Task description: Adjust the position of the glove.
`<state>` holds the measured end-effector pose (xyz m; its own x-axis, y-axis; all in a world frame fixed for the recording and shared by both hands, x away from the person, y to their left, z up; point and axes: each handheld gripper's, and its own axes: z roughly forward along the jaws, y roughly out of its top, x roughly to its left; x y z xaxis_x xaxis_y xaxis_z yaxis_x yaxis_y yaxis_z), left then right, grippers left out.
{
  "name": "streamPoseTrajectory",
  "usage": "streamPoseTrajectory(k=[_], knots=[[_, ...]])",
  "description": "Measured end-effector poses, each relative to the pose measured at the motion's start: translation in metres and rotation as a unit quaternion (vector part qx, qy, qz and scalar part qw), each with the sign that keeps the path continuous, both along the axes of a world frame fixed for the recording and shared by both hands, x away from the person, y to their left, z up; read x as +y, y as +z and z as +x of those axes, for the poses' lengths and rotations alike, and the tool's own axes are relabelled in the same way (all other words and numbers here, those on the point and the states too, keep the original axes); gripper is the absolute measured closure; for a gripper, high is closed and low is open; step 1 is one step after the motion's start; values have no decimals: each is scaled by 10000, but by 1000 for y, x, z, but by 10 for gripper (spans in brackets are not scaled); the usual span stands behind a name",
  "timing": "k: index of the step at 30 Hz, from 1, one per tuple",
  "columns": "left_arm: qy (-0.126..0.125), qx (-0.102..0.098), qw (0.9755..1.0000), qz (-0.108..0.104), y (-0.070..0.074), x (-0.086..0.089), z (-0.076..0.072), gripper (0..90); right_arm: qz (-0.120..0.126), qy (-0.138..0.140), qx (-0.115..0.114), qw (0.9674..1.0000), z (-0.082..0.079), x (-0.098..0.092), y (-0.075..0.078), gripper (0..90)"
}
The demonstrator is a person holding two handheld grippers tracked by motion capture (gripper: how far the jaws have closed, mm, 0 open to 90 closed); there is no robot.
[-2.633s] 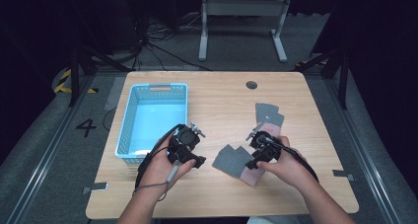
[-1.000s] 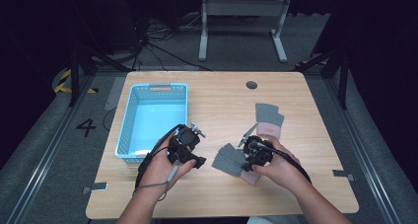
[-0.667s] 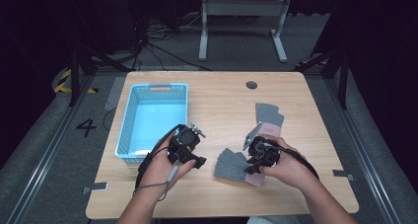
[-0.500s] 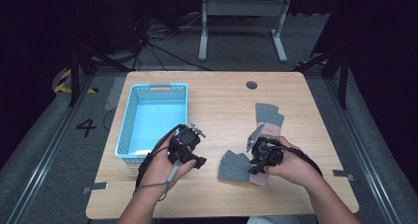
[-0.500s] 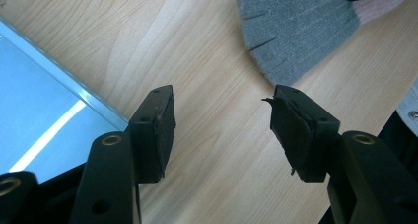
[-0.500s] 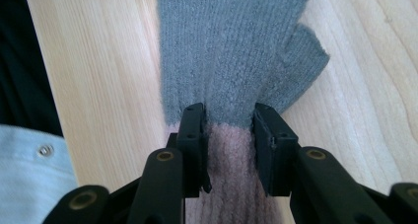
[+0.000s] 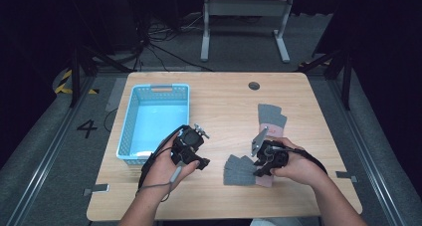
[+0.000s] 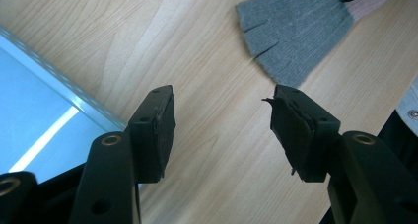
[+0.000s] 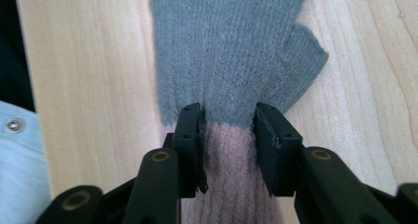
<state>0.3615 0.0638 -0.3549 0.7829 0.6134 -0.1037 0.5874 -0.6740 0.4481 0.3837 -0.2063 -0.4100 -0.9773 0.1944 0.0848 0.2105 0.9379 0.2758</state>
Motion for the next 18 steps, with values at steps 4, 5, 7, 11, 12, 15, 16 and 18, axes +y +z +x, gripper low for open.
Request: streamPoseTrajectory(k=[4,5,7,11,12,15,16,18], knots=[[-51,5,10000,-1,0,-4,1,432,-79,-67,-17,9999,2,-1,-9,606],[-51,0,10000,10,0,-4,1,432,-74,-82,-44,9999,2,-2,-11,601],[-67,8,10000,10,0,-4,1,432,-55,-65,-44,10000,2,-2,-11,598],[-95,-7,10000,-28,1,-6,3,432,-2,-56,-176,9998,2,-3,-12,510],[-102,-4,9999,-43,2,-7,3,431,28,-57,-221,9997,1,-4,-12,495],[-132,9,9999,-27,1,-10,5,431,130,-166,-322,9993,-3,-5,-8,489],[-153,13,9999,-7,1,-10,5,430,152,-183,-340,9991,-3,-6,-6,489],[-173,15,9998,-18,1,-12,6,430,259,-335,-377,9984,-4,-8,-2,488]])
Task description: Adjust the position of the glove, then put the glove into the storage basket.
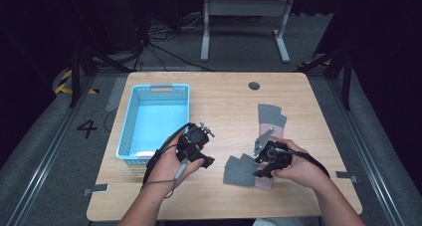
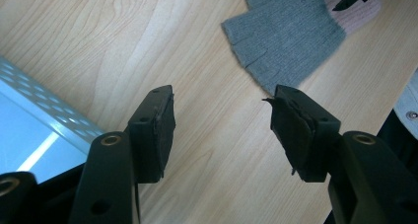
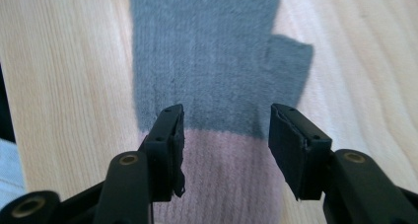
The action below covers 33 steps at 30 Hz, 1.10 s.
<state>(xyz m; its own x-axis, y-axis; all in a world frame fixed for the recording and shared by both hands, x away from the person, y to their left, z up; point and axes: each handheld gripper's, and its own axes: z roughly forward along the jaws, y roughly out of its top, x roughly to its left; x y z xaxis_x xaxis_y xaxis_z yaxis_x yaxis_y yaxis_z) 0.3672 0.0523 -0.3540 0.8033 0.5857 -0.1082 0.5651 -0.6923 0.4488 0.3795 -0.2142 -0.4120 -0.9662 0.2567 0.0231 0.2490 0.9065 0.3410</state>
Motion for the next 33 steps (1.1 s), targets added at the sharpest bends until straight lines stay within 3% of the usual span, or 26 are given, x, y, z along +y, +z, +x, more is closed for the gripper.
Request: streamPoseTrajectory(k=[4,6,14,18,21,24,27,33], knots=[[19,-1,10000,-32,0,-1,0,430,130,-225,-100,9996,-1,-4,6,490],[7,-19,10000,-29,1,-1,0,430,271,-475,-183,9983,-1,-8,13,516],[-20,2,10000,-56,2,-2,1,432,694,-1021,-317,9918,-3,-20,26,554],[-28,2,10000,-65,2,-3,1,432,869,-1394,-302,9860,-3,-27,30,554],[-37,5,10000,-48,2,-3,1,432,1039,-1667,-368,9798,-3,-33,33,561],[-15,-29,9999,-110,3,-2,1,434,1156,-1807,-408,9759,-3,-37,37,565],[33,-69,9999,-111,3,-1,1,438,1196,-1869,-427,9741,-3,-40,38,566],[29,-69,9999,-90,4,-1,1,437,1230,-1884,-487,9731,-4,-43,40,563]])
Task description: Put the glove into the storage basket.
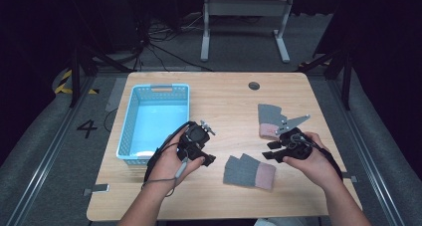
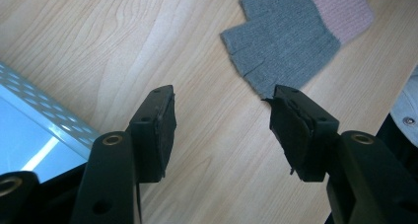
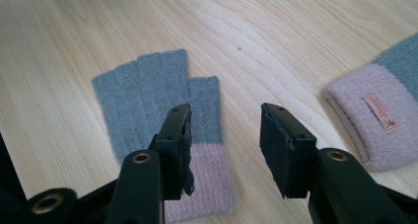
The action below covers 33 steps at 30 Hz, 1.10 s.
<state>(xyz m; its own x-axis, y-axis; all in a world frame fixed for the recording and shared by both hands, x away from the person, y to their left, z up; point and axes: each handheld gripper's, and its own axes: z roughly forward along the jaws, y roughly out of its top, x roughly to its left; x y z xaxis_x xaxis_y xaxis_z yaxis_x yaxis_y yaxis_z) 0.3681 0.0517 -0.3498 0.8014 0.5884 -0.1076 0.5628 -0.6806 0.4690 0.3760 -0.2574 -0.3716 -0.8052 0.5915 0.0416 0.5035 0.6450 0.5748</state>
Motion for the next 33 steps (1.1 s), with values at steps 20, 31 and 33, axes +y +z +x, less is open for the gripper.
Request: streamPoseTrajectory(k=[20,31,33], knots=[[207,50,9997,-136,2,19,-8,428,-99,-787,296,9964,43,-14,16,559],[426,67,9989,-195,2,33,-13,422,-250,-1204,185,9922,78,-15,15,531],[455,57,9988,-194,2,34,-13,420,-267,-1313,182,9908,83,-16,15,528]])
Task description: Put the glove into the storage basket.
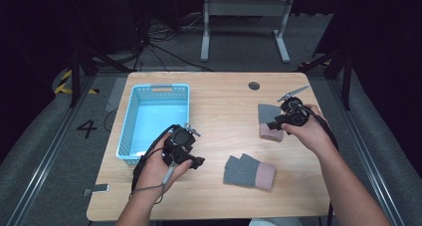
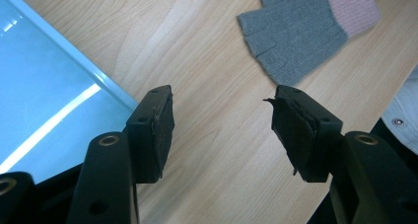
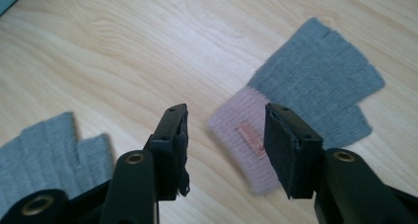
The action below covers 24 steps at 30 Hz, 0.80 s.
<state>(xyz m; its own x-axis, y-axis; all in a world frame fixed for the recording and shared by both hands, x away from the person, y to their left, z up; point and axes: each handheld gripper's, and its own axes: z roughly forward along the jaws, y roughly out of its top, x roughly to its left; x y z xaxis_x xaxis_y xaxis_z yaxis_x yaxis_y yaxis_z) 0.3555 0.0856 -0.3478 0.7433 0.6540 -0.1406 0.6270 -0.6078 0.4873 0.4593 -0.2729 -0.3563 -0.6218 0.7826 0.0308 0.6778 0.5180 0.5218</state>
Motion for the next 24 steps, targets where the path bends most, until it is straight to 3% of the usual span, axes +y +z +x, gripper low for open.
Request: streamPoseTrajectory(k=[7,11,15,19,21,24], knots=[[-26,-4,10000,-55,1,0,2,419,-75,-217,-18,9997,14,-1,-3,512],[-54,12,10000,-43,1,-3,3,418,175,-242,87,9995,22,-3,-6,502],[-54,13,10000,-51,1,-3,2,419,171,-416,-73,9990,30,-5,-9,495],[-39,19,10000,-65,1,-2,2,418,14,-706,0,9975,40,-7,-14,480],[-65,14,10000,-18,1,-3,2,415,172,-840,94,9963,45,-8,-19,464],[-82,35,10000,0,0,-5,2,412,214,-916,138,9955,50,-9,-25,452]])
